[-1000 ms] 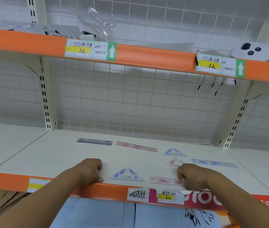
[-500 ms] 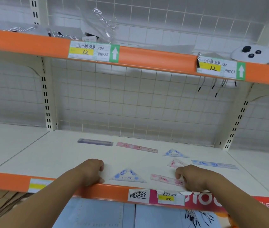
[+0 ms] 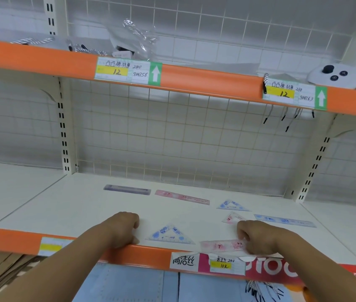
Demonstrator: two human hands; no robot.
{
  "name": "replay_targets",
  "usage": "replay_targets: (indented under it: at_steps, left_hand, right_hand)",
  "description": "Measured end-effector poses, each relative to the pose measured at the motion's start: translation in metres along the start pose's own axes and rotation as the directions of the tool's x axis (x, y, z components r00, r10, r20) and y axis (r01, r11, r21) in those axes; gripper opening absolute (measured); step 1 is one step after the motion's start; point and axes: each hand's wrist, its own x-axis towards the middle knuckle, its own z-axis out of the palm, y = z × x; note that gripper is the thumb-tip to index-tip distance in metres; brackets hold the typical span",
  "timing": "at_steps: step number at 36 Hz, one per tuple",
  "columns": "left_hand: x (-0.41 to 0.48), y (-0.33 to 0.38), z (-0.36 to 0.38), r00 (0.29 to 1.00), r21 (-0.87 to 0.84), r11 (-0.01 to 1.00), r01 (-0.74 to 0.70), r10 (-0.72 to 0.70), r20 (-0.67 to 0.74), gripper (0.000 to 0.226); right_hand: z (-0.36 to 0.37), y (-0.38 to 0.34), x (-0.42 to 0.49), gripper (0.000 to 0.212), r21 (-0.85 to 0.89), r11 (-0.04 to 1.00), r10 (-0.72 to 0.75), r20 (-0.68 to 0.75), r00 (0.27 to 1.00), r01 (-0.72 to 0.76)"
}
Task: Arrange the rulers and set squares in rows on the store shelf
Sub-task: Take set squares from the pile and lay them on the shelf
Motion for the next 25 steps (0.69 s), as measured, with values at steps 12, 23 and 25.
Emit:
replay_targets:
  at_steps: [12, 23, 25]
  left_hand:
    - [0.000, 0.000, -0.001, 1.000, -0.012, 1.000, -0.011, 0.011, 0.014, 0.043]
    - [0.002, 0.003, -0.004, 0.999, 0.028, 1.000, -0.013, 0.012, 0.048, 0.043]
    - [0.003, 0.006, -0.006, 0.998, 0.034, 0.999, -0.011, 0.009, 0.057, 0.045]
  right_hand:
    - [0.001, -0.007, 0.000, 0.034, -0.097, 0.995, -0.011, -0.082, 0.997, 0.003]
    - [0.003, -0.018, 0.003, 0.012, -0.298, 0.953, -0.070, -0.062, 0.996, 0.048]
    - [0.002, -0.018, 0.004, 0.010, -0.269, 0.962, -0.073, -0.070, 0.995, 0.051]
